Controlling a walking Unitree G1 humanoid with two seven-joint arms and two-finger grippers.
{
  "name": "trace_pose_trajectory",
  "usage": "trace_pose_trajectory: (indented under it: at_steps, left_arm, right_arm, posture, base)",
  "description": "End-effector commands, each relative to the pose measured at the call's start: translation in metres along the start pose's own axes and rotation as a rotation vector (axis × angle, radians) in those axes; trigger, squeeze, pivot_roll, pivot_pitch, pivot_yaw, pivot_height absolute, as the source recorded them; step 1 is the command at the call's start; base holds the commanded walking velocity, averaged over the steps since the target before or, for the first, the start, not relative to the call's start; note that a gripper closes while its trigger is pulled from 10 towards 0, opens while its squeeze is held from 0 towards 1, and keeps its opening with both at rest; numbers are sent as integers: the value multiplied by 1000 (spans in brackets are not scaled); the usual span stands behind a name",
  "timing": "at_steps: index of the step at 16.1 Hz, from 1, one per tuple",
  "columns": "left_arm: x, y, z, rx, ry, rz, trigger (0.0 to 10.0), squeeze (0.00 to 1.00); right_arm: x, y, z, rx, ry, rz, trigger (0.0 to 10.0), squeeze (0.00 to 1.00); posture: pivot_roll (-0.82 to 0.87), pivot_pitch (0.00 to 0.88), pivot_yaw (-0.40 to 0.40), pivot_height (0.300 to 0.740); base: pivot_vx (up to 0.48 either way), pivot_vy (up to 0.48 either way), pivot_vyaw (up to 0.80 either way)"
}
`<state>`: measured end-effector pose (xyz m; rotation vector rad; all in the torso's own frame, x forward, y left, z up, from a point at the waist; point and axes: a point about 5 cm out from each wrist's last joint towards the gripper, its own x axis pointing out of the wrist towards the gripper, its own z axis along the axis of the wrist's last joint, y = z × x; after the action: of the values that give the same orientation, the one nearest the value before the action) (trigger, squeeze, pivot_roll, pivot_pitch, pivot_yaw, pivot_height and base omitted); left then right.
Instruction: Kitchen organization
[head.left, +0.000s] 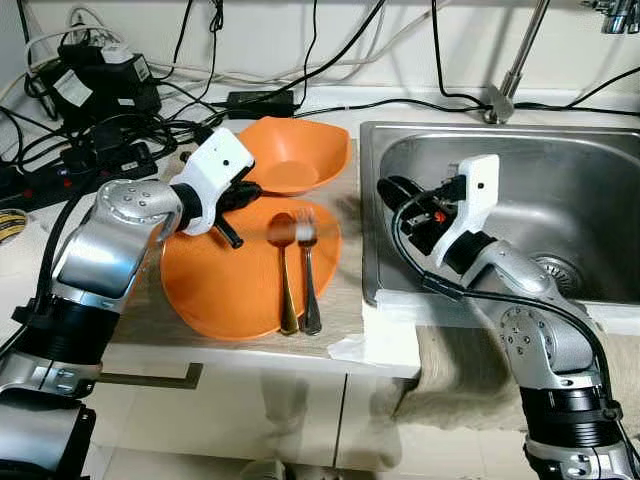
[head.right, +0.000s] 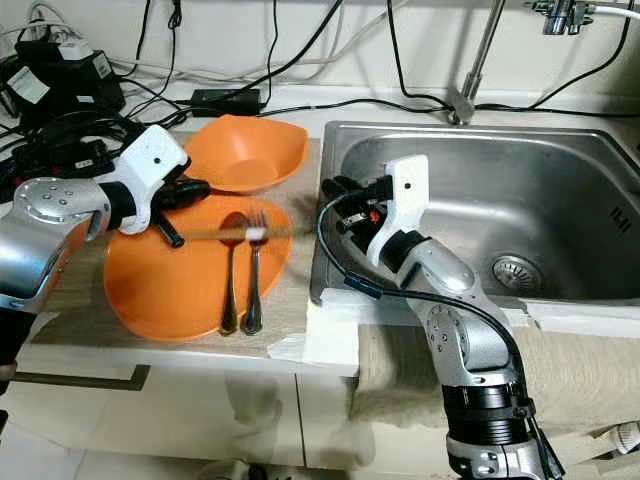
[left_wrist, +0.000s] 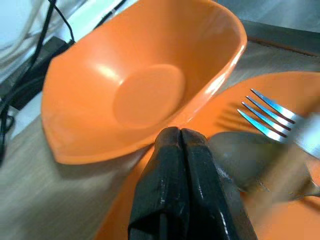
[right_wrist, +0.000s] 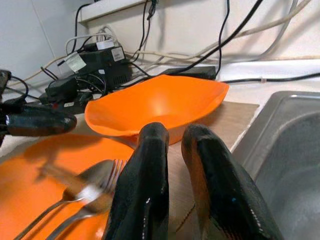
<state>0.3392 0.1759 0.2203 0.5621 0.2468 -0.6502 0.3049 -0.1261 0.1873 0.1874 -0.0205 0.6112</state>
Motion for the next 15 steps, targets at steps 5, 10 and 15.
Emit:
trace_pose_trajectory:
  at_steps: [5, 10, 15]
  left_arm:
    - [-3, 3, 9, 29, -34, 18, 10000, 0]
    - [-29, 13, 14, 61, -53, 14, 10000, 1000]
    - [-39, -7, 3, 64, -38, -134, 10000, 1000]
  right_arm:
    - [2, 0, 3, -12, 4, 3, 10000, 0]
    - [-1, -1, 2, -13, 6, -2, 10000, 0]
    - [3, 0, 0, -12, 16, 15, 10000, 0]
  posture:
    - [70, 0, 51, 740]
    - [74, 0, 51, 740]
    - [90, 0, 36, 740]
  base:
    - [0, 0, 0]
    - [0, 0, 0]
    - [0, 0, 0]
